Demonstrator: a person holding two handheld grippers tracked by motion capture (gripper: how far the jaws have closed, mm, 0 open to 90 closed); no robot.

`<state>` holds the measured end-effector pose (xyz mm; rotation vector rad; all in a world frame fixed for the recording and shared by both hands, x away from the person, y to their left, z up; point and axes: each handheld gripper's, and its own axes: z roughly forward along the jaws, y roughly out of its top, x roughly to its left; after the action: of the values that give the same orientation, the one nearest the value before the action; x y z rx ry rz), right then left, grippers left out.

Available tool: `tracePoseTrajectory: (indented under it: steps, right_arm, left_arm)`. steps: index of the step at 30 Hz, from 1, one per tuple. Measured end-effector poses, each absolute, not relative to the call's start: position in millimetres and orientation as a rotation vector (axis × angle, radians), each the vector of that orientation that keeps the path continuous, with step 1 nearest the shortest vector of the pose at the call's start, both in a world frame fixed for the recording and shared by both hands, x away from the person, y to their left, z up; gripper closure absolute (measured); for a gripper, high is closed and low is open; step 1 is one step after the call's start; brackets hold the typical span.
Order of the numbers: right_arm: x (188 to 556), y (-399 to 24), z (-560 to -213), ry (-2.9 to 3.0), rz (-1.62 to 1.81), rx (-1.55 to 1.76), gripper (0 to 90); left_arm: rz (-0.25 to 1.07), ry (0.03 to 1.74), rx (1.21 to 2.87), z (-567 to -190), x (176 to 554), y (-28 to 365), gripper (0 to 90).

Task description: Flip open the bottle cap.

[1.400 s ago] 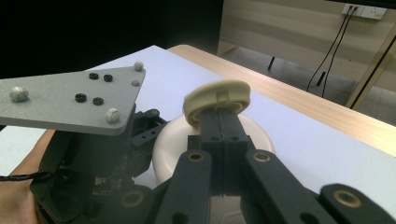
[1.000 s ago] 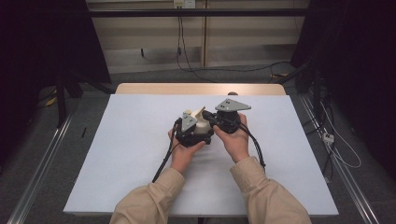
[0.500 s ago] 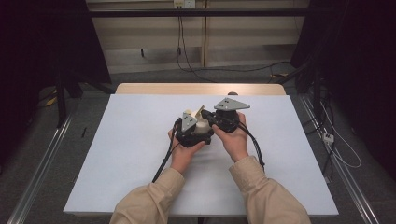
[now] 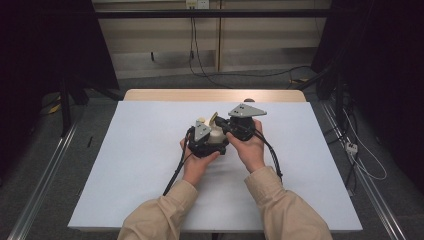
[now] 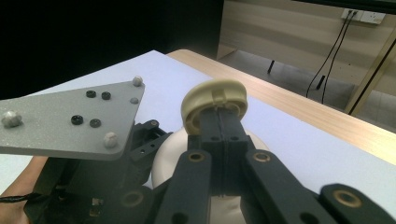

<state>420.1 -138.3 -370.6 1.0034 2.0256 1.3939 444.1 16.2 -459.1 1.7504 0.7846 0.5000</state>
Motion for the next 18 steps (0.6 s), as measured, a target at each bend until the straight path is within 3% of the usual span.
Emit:
tracePoseTrajectory:
  steps: [18]
  right_arm:
    - [424.7,-132.2,-371.4,2.03,1.397,0.998,90.0]
  left_arm:
    - [0.5,0.788,1.746,-459.3,443.9,15.9,5.1]
